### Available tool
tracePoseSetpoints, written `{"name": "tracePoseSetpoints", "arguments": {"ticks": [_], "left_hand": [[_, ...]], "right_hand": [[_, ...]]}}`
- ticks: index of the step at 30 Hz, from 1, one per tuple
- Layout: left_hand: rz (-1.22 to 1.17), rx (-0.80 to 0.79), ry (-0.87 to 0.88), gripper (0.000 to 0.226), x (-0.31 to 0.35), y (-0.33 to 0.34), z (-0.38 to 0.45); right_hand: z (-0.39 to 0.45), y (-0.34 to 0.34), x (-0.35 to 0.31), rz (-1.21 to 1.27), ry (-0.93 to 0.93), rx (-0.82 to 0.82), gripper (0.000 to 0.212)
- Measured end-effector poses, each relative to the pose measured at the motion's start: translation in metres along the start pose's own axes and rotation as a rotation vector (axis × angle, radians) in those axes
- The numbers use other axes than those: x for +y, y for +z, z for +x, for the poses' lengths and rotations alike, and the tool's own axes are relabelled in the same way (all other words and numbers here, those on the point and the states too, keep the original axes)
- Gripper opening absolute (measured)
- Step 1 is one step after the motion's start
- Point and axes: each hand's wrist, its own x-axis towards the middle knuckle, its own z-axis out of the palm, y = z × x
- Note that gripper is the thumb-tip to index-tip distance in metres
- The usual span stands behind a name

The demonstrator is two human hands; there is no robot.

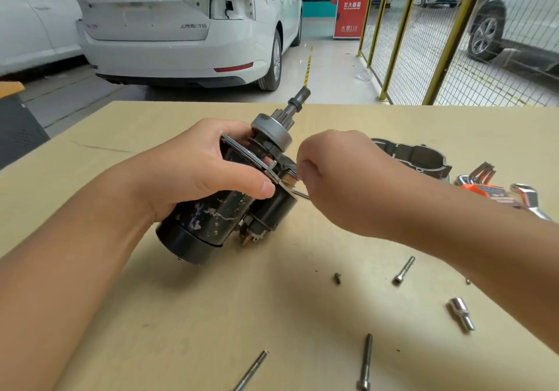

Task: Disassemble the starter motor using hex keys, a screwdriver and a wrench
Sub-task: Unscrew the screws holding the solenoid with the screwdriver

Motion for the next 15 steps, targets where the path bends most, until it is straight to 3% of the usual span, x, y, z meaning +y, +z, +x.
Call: {"name": "tracePoseSetpoints", "arguments": {"ticks": [8, 15], "left_hand": [[-0.132, -0.217, -0.217, 0.075, -0.014, -0.019, -0.005], [0.21, -0.17, -0.201, 0.041, -0.013, -0.021, -0.008]], "right_hand": [[0.016, -0.022, -0.029, -0.261, -0.109, -0.061, 0.029], [0.036, -0.016, -0.046, -0.453, -0.246, -0.099, 0.007]]}}
